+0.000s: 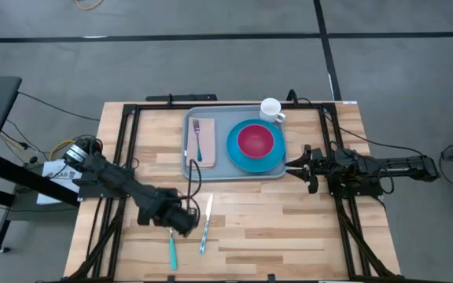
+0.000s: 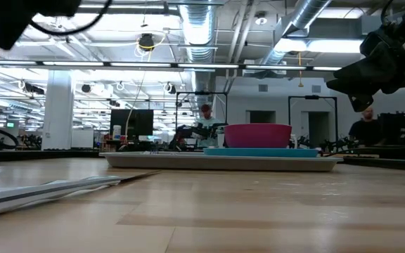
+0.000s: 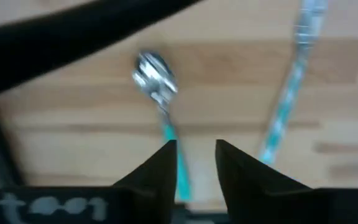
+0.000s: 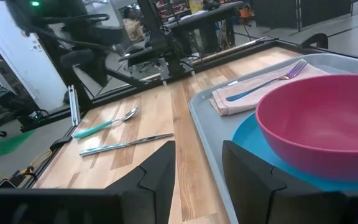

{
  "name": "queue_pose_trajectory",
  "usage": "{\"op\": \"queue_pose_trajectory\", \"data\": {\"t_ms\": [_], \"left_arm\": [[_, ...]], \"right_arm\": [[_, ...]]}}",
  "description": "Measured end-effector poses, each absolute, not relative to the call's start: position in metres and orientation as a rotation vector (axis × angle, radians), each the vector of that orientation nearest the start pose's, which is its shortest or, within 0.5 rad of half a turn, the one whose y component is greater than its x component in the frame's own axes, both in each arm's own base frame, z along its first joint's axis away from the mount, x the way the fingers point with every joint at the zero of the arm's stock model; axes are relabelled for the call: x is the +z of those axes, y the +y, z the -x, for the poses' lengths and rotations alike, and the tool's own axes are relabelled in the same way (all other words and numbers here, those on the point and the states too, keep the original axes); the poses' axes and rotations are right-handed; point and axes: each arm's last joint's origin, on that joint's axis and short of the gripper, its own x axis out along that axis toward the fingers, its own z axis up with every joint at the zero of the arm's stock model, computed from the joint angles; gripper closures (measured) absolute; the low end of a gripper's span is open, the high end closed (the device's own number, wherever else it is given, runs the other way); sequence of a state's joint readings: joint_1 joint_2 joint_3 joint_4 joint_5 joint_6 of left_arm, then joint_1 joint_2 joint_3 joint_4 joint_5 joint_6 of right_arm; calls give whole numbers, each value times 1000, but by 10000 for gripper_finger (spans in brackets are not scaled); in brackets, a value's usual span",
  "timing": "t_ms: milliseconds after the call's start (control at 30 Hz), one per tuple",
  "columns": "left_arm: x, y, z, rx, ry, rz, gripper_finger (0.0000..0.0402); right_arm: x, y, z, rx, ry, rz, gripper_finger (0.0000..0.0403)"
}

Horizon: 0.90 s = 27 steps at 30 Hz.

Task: Set up tray
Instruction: Put the light green spoon on the light brown napkin

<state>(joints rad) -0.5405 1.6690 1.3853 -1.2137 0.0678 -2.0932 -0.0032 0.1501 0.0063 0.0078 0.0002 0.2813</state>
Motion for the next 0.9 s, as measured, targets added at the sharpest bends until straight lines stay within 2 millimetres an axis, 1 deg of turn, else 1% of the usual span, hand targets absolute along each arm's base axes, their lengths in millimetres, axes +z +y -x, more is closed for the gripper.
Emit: {"op": "queue_pose_trajectory", "data": {"t_ms": [67, 167, 267, 333, 433, 633, 700, 900], "left_arm": [[257, -171, -261, 1095, 1233, 1337, 287], [249, -189, -261, 1102, 1216, 1383, 264], [235, -204, -262, 1119, 1267, 1378, 253], [224, -211, -265, 1123, 1308, 1367, 251], [206, -220, -272, 1129, 1317, 1355, 252], [177, -226, -278, 1198, 1339, 1301, 263], [173, -226, -276, 1228, 1345, 1271, 267], [173, -221, -270, 1313, 1360, 1204, 279]], "right_arm": [[154, 0, -106, -23, 135, -281, 280], [154, 0, -106, -23, 135, -281, 280], [154, 0, -106, -23, 135, -281, 280], [154, 0, -106, -23, 135, -281, 280], [154, 0, -106, -23, 135, -281, 280], [154, 0, -106, -23, 135, -281, 280], [154, 0, -106, -23, 135, -281, 280], [154, 0, -106, -23, 135, -281, 280]]}}
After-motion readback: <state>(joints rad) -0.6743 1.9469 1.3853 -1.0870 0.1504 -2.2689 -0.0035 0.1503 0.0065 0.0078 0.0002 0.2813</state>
